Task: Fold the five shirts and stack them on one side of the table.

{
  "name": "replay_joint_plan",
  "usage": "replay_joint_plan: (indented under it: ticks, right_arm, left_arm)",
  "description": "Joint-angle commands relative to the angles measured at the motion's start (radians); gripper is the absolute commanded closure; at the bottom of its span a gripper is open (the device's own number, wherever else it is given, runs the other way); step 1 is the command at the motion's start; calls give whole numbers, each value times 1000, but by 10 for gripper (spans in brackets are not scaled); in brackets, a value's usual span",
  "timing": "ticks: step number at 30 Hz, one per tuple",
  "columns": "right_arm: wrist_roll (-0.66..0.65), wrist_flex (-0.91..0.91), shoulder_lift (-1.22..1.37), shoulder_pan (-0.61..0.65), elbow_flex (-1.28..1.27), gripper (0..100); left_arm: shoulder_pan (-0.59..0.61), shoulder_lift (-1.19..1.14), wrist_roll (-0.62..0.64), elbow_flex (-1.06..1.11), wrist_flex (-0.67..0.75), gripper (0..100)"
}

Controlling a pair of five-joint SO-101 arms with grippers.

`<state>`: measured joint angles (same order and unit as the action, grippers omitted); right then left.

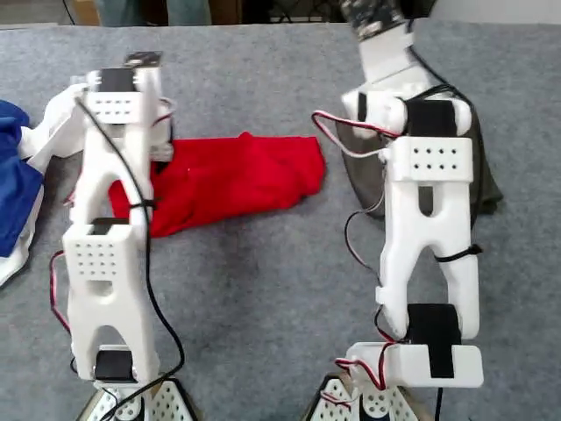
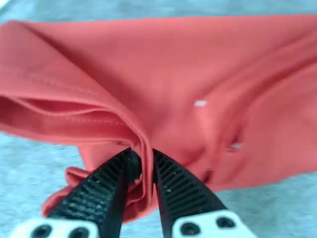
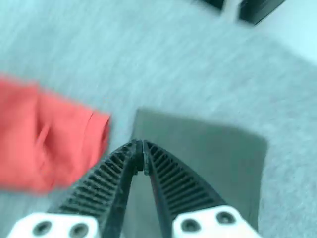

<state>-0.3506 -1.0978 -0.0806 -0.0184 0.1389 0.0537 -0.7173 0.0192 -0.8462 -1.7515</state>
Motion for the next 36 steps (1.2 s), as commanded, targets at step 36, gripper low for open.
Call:
replay_joint_plan:
  ticks: [36]
  right_arm:
    - [-43,235,-35,-311,48,983]
  left_arm:
    - [-516,-66,304,-205,299,971]
